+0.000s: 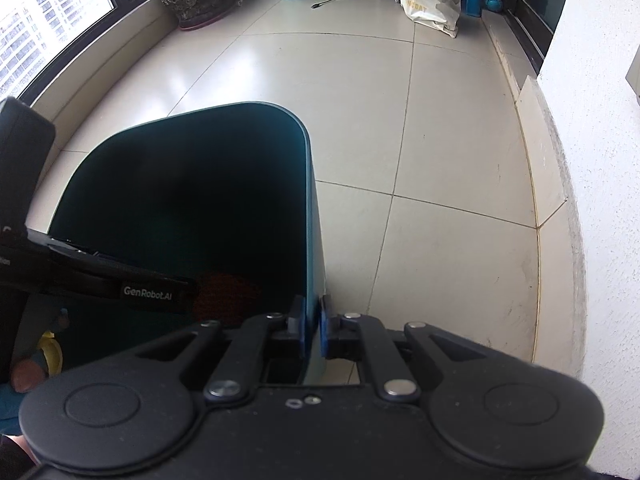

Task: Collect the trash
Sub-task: 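Carry the orange net over the teal bin and open the left gripper, then lower the left gripper to the biscuit packet and grasp it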

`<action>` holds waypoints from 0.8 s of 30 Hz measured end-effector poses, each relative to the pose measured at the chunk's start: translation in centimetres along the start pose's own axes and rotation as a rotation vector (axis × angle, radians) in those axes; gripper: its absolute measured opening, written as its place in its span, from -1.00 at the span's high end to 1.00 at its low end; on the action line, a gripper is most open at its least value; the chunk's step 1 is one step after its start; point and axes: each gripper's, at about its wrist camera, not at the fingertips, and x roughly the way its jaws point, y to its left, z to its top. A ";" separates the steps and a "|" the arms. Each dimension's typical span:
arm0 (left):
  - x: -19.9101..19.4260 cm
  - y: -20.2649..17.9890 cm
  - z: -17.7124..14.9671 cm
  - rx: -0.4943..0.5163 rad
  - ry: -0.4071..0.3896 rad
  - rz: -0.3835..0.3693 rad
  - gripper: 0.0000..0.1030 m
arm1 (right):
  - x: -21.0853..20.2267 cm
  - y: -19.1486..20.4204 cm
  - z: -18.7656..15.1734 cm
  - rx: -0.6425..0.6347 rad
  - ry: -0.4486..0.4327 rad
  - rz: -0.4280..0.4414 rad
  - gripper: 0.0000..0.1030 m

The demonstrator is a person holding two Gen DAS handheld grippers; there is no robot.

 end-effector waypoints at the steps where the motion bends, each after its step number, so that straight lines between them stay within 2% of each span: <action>1: -0.5 0.0 0.0 0.002 -0.010 -0.003 -0.23 | 0.0 0.0 0.1 -0.003 -0.001 0.000 0.88; 9: -5.3 -0.8 -1.5 0.041 -0.095 -0.041 -0.23 | 0.2 0.5 -0.2 -0.031 -0.008 -0.023 0.90; 11: -6.7 0.9 -1.8 0.050 -0.117 -0.049 -0.23 | 0.2 0.6 -0.2 -0.026 -0.007 -0.025 0.90; 15: -9.0 1.5 -3.3 0.061 -0.159 -0.071 -0.23 | 0.1 0.7 -0.2 -0.023 -0.009 -0.030 0.91; 19: -11.0 2.0 -4.6 0.061 -0.193 -0.070 -0.23 | 0.1 0.8 -0.5 -0.026 -0.017 -0.038 0.90; 24: -12.8 2.6 -6.7 0.041 -0.244 -0.032 -0.23 | 0.0 1.3 -0.8 -0.036 -0.024 -0.046 0.90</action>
